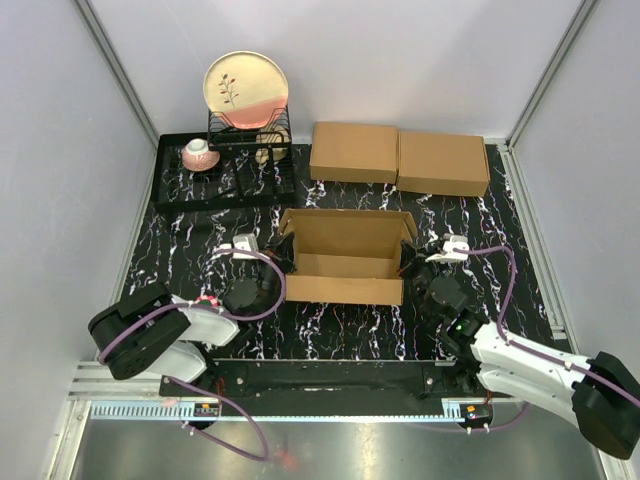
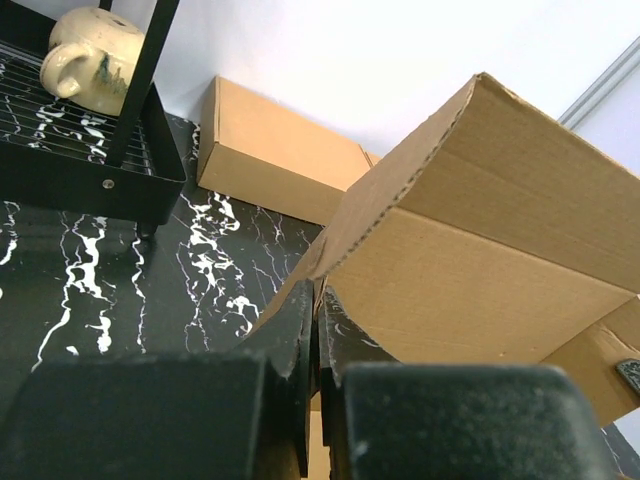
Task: Fold the paper box
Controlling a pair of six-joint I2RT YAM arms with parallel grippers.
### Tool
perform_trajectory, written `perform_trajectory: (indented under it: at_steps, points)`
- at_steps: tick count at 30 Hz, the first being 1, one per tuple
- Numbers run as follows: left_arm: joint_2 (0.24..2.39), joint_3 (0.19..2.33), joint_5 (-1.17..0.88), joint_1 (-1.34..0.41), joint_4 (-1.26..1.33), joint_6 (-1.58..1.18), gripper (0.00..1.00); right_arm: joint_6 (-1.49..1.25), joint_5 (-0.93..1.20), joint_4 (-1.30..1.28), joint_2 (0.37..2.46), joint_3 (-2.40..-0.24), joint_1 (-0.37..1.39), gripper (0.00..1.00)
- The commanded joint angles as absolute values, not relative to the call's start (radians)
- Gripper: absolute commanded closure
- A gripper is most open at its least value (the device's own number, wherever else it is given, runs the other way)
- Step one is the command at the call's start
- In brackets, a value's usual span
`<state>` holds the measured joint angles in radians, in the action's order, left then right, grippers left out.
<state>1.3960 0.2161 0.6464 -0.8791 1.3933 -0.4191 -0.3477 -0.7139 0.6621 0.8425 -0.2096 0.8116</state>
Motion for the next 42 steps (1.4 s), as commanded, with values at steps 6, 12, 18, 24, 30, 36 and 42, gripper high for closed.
perform_trajectory:
  at_steps: [6, 12, 18, 24, 30, 36, 42]
  points:
    - [1.440, 0.181, 0.612, -0.928, 1.666, -0.358, 1.00, -0.361, -0.769, 0.587, 0.824, -0.155, 0.822, 1.00]
    - [1.362, 0.167, 0.563, -0.956, 1.666, -0.239, 0.99, -0.345, -0.724, 0.531, 0.766, -0.173, 0.824, 0.82]
    - [1.295, 0.098, 0.587, -0.980, 1.666, -0.161, 0.99, -0.339, -0.693, 0.346, 0.614, -0.209, 0.824, 0.56]
    - [1.301, 0.068, 0.621, -1.009, 1.666, -0.114, 0.99, -0.347, -0.713, 0.166, 0.496, -0.276, 0.824, 0.45]
    - [1.316, 0.054, 0.644, -1.031, 1.666, -0.094, 0.98, -0.316, -0.696, 0.016, 0.330, -0.356, 0.824, 0.30]
    - [1.324, 0.038, 0.663, -1.042, 1.666, -0.081, 0.98, -0.275, -0.687, -0.121, 0.201, -0.474, 0.824, 0.23]
    - [1.339, 0.009, 0.703, -1.068, 1.666, -0.107, 0.98, -0.262, -0.612, -0.046, 0.309, -0.586, 0.824, 0.25]
